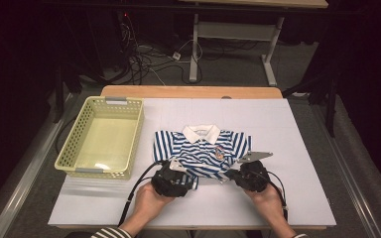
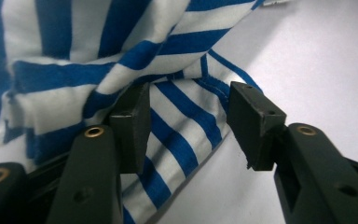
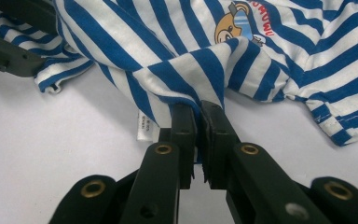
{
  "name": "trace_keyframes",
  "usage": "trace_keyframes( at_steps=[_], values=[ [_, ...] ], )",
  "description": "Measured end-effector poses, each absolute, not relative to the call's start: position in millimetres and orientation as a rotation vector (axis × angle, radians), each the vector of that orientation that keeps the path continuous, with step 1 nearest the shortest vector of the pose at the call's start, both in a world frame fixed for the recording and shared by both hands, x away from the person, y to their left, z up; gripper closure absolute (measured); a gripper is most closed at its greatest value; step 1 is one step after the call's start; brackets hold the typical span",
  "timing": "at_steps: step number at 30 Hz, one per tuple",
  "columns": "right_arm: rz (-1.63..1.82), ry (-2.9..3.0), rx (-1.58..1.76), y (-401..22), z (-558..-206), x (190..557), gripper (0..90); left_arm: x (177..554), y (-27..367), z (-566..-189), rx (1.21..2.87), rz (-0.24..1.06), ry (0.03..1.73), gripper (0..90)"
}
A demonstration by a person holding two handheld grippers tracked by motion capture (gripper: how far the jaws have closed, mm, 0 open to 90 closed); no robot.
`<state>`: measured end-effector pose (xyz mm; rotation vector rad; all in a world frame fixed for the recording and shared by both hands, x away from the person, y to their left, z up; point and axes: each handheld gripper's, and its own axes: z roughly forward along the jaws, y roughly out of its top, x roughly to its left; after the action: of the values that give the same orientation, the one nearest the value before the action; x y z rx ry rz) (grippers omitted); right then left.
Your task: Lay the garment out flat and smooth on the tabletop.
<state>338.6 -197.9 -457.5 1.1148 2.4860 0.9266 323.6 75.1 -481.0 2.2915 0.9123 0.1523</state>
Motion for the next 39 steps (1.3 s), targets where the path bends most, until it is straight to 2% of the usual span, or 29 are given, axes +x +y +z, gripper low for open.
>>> trace_keyframes(
  at_steps=[1, 2, 6, 9, 16, 24, 30, 39],
  values=[
    [0.928, 2.485, 1.116, -198, -458, 339, 85.2, 323, 75, -481, 2.292, 0.153, 0.905, 49.4],
    [0.926, 2.485, 1.117, -198, -457, 339, 85.1, 323, 75, -481, 2.297, 0.157, 0.893, 54.4],
    [0.931, 2.480, 1.116, -198, -457, 337, 85.2, 322, 75, -480, 2.315, 0.127, 0.860, 78.7],
    [0.931, 2.484, 1.117, -198, -456, 338, 85.2, 322, 77, -479, 2.320, 0.111, 0.857, 84.4],
    [0.968, 2.459, 1.116, -206, -450, 335, 85.9, 312, 87, -466, 2.311, 0.080, 0.809, 85.2],
    [1.015, 2.424, 1.120, -216, -441, 331, 86.0, 290, 124, -445, 2.273, 0.105, 0.806, 85.1],
    [1.001, 2.441, 1.121, -213, -445, 331, 86.0, 290, 137, -461, 2.349, 0.036, 0.846, 84.5],
    [1.003, 2.453, 1.106, -206, -449, 327, 80.3, 291, 119, -458, 2.259, 0.050, 0.801, 63.5]
  ],
)
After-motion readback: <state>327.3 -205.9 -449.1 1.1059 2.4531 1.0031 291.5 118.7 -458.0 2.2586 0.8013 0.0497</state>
